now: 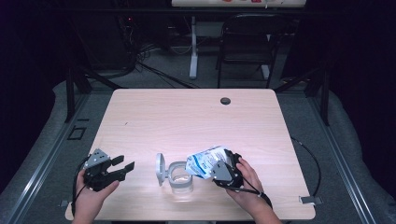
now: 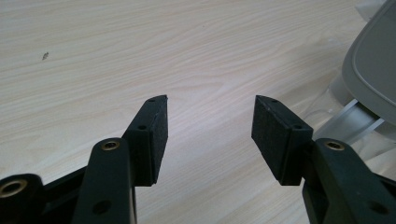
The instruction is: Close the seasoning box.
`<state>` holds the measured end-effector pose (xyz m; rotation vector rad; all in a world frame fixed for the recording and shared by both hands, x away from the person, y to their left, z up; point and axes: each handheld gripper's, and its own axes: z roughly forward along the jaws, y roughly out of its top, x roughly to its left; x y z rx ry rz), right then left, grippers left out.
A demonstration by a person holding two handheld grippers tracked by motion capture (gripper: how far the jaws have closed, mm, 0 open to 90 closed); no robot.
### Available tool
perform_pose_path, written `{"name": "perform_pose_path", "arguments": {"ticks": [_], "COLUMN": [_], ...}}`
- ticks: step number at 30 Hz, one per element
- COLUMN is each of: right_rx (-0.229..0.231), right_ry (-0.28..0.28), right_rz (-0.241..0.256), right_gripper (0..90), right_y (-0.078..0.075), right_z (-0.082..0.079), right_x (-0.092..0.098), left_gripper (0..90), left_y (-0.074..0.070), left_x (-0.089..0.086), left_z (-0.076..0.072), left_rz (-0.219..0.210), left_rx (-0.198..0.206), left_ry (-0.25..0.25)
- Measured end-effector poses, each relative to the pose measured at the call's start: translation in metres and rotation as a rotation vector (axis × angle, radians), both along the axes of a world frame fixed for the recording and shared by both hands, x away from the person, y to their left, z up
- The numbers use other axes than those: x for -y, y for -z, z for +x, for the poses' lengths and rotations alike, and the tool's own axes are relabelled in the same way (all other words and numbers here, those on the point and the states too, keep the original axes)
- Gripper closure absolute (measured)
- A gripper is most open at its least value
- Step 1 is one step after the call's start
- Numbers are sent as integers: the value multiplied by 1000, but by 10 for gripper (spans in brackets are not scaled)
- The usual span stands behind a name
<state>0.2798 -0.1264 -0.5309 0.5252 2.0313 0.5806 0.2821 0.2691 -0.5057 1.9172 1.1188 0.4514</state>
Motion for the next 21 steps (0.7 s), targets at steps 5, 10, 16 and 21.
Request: {"name": "perform_pose_path", "arguments": {"ticks": [5, 10, 16, 21], "right_rx": [37, 41, 64, 75], "right_ry": [-14, -13, -29, -27], "right_rz": [-20, -53, -61, -84], "right_gripper": [440, 441, 441, 442], "right_y": [2, 1, 0, 0], "right_z": [0, 0, 2, 4], "right_x": [-3, -4, -5, -5], "left_gripper": [466, 466, 466, 466], "left_y": [0, 0, 0, 0], "left_x": [0, 0, 0, -1], "left_z": [0, 0, 0, 0], "left_rz": [1, 1, 1, -2], "left_rx": [-1, -2, -2, -1], "left_ry": [0, 2, 3, 2]}}
